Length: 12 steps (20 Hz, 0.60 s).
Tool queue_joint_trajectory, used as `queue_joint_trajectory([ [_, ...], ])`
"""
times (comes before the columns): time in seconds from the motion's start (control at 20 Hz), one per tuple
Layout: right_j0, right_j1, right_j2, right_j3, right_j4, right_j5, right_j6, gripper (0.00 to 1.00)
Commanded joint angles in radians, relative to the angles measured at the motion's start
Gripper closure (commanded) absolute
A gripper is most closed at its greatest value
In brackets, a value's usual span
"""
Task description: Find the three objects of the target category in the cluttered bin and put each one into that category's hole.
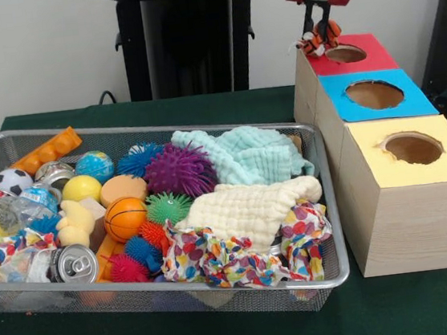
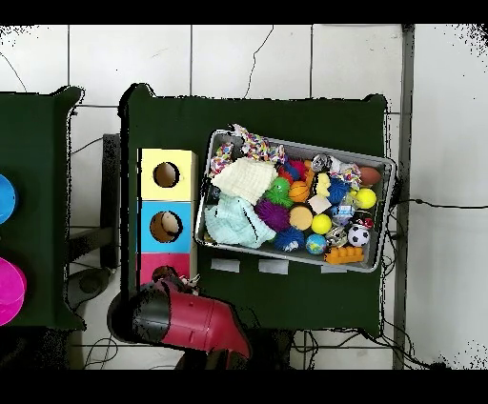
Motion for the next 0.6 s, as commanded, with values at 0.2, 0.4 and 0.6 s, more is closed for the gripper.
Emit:
queue_joint_trajectory([
  [0.2,0.072,-0.009,-0.007,-0.032,0.016,0.065,0.242,1.0],
  [0.4,0.085,-0.004,-0.015,-0.054,0.025,0.084,0.245,1.0],
  [0.6,0.077,0.015,0.015,-0.053,0.044,0.045,0.234,1.0],
])
